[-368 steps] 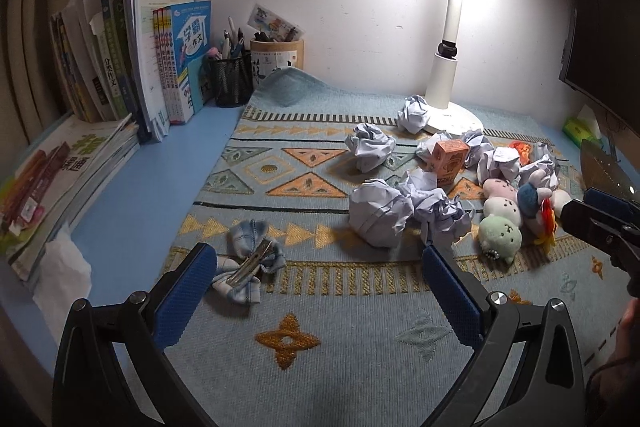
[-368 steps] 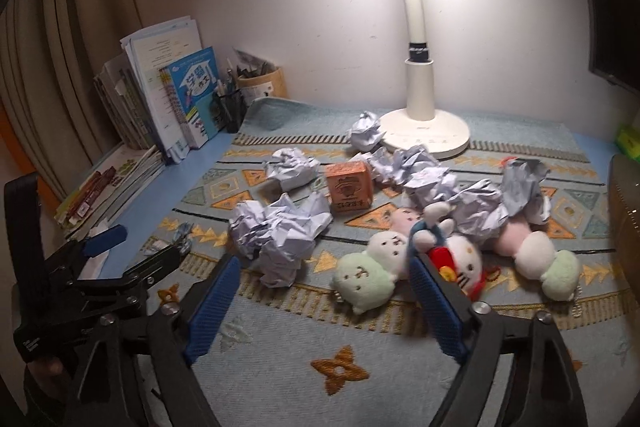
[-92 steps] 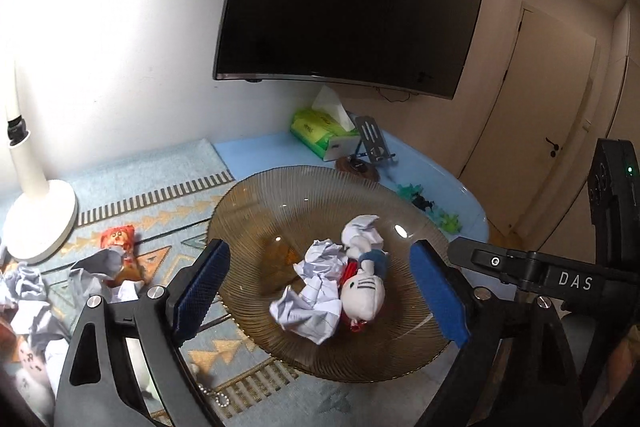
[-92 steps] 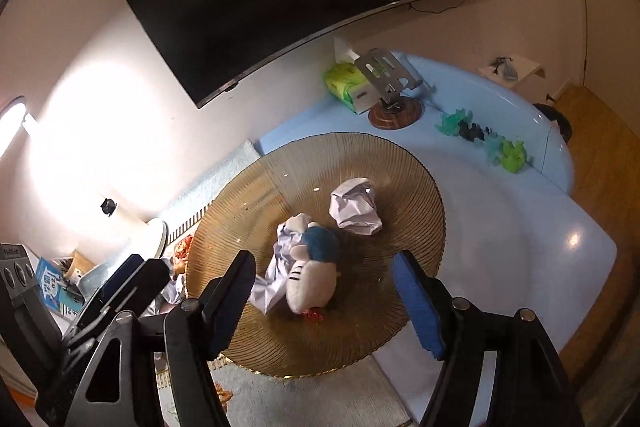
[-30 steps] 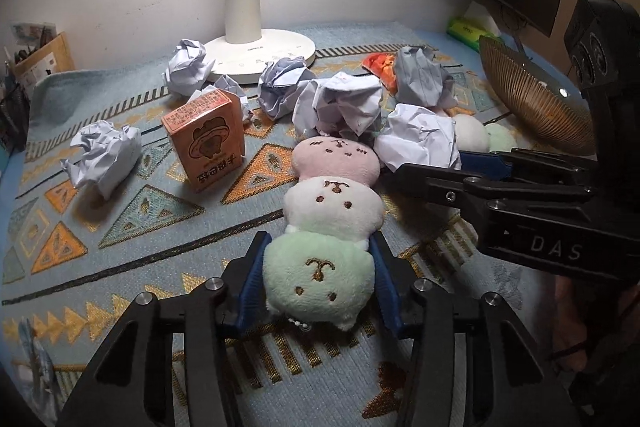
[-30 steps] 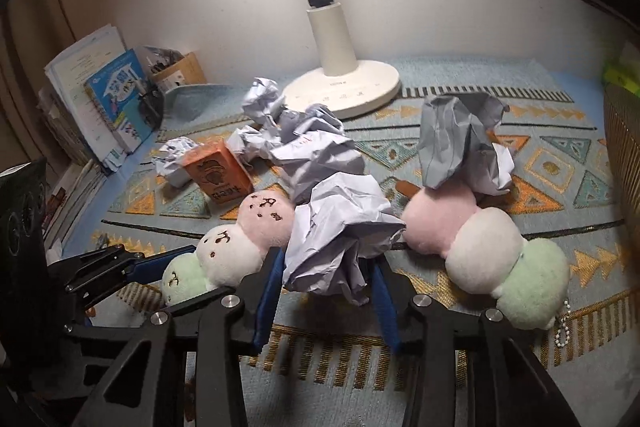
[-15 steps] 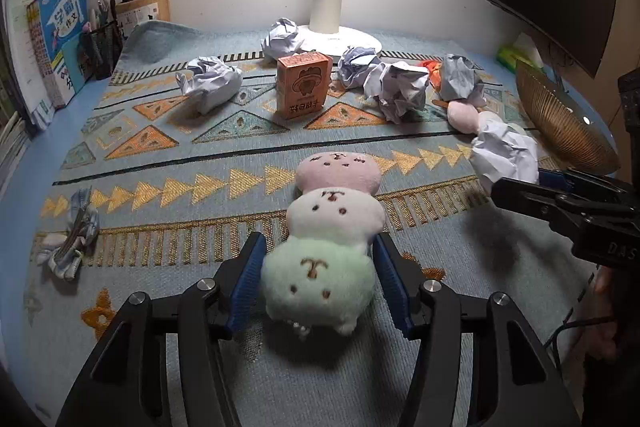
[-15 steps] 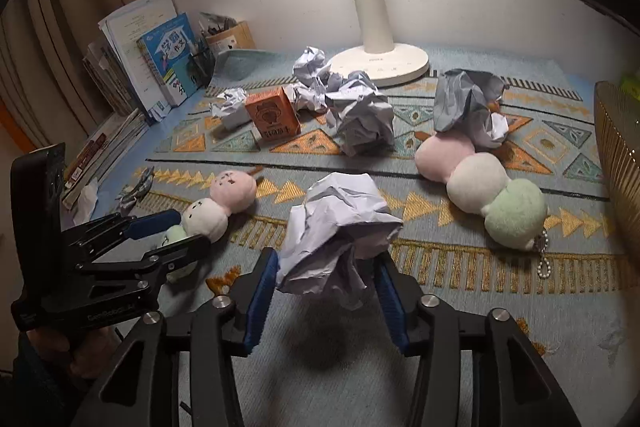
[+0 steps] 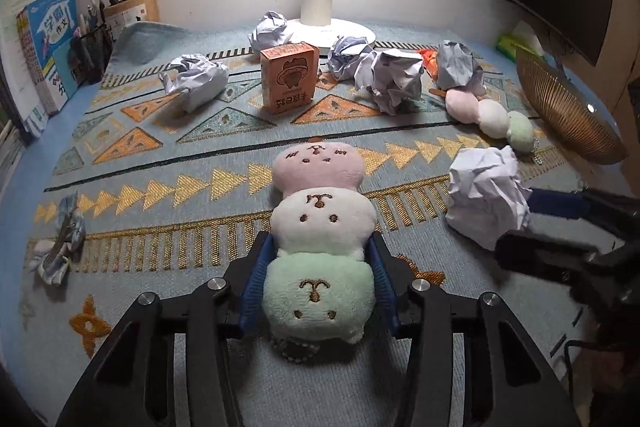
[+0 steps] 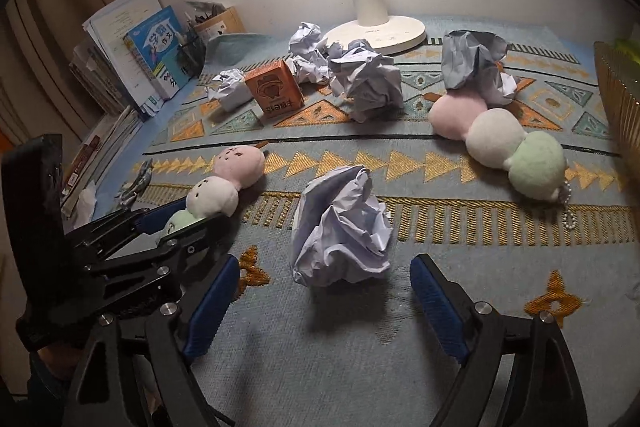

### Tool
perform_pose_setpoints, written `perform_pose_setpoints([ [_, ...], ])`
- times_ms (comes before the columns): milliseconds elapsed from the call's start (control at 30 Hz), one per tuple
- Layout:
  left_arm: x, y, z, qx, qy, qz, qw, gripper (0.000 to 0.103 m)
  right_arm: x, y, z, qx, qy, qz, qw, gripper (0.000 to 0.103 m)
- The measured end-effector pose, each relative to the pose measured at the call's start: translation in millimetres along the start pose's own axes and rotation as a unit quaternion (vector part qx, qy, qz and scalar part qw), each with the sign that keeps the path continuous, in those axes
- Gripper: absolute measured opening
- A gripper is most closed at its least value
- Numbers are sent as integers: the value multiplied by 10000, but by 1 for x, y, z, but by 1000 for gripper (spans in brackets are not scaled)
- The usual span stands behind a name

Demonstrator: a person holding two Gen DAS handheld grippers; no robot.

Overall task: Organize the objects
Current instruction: 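Carry the stacked plush and paper ball to the glass bowl and release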

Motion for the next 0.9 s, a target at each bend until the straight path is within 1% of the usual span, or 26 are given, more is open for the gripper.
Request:
perform_pose_setpoints([
  [33,2,1,-2,-27,-36,-68,10000,44,0,0,3,18,30,86,10000,86],
  [100,3,1,-4,-33,-2,-81,10000,44,-1,1,6,13,116,227,9997,82],
  [167,3,1,-7,-70,50,-63,9999,44,-1,1,10,53,198,302,9993,69],
  [200,3,1,-8,-94,36,-93,9999,44,-2,0,9,39,142,277,9995,66],
  [233,2,2,-9,-102,9,-122,9999,44,-3,0,7,-13,109,264,9996,56],
  [267,1,2,-10,-101,-10,-134,9999,44,-4,1,7,-25,149,291,9995,41],
  [333,-2,4,-13,-154,-4,-110,9998,44,-8,1,2,-76,216,385,9990,41],
  [433,-12,12,-20,-246,-40,-17,9997,44,-14,7,-20,-401,142,427,9982,41],
  [500,-24,20,-26,-341,-38,161,9993,44,-23,15,-39,-631,50,502,9967,41],
  [567,-42,29,-30,-466,17,445,9979,44,-35,25,-62,-880,-70,559,9945,41],
  [667,-73,46,-34,-620,-274,592,9959,44,-57,41,-100,-1238,-394,590,9898,41],
  [733,-95,60,-36,-746,-455,623,9942,44,-75,51,-127,-1462,-702,627,9848,41],
  [833,-134,86,-38,-962,-785,678,9899,44,-105,66,-168,-1810,-1067,804,9744,41],
  [900,-162,105,-38,-1078,-1079,712,9857,44,-128,73,-192,-2017,-1308,992,9656,41],
])
Point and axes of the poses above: each gripper's, at about its wrist camera, not at the fingertips, and z roughly the way its jaws point, x to its left, y to its top, the point moved 3 cm from there along z, roughly the way its jaws point, and after that the axes turned 8 degrees about -x, right-handed, at the moved point
